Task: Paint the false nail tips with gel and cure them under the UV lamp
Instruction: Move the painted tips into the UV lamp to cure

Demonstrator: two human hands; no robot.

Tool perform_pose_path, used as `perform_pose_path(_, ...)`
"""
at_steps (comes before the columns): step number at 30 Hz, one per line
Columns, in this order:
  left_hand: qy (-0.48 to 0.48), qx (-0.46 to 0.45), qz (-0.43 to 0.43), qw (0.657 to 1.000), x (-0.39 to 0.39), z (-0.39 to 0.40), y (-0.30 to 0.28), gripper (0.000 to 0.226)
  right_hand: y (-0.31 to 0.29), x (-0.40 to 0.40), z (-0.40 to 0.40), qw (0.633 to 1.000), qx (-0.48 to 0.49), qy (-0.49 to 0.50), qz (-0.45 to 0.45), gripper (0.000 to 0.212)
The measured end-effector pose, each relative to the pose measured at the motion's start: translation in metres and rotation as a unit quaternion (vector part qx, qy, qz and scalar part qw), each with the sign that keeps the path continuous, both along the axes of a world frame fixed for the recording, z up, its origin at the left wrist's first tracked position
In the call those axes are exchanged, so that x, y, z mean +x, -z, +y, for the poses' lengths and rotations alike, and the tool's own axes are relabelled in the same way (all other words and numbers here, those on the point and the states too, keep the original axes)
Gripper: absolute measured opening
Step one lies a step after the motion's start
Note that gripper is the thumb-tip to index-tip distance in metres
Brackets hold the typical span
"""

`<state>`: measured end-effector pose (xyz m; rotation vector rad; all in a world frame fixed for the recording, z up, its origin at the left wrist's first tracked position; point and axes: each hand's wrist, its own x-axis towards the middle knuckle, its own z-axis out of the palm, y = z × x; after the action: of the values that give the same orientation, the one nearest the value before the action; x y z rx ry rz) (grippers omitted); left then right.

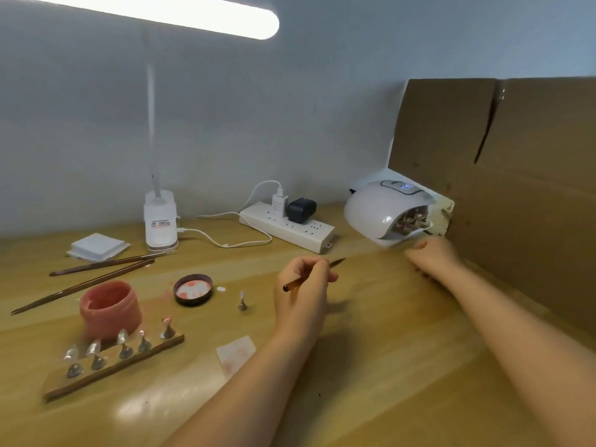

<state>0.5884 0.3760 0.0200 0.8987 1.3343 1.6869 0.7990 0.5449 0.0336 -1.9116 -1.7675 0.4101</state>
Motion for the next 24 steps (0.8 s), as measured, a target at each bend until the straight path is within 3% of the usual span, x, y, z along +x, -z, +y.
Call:
perform_pose_path(5,-0.060,0.025,0.028,0.997,-0.003,0.004,-0.001,0.020,0.006,0.003,0.038,0.999,0.028,-0.006,0.027,0.030)
perform_pose_path(12,-0.061,0.063,0.083,0.993,0.002,0.001,0.000,0.021,0.006,-0.005,0.064,0.995,0.007,-0.016,-0.093,0.036)
perform_pose_path(18,-0.058,0.063,0.071,0.994,0.001,0.002,0.000,0.023,0.012,-0.005,0.068,0.997,0.075,0.009,0.015,0.031)
perform_pose_path(24,-0.059,0.066,0.083,0.993,0.001,0.003,0.001,0.022,0.010,-0.009,0.070,0.997,0.074,0.006,-0.024,0.025)
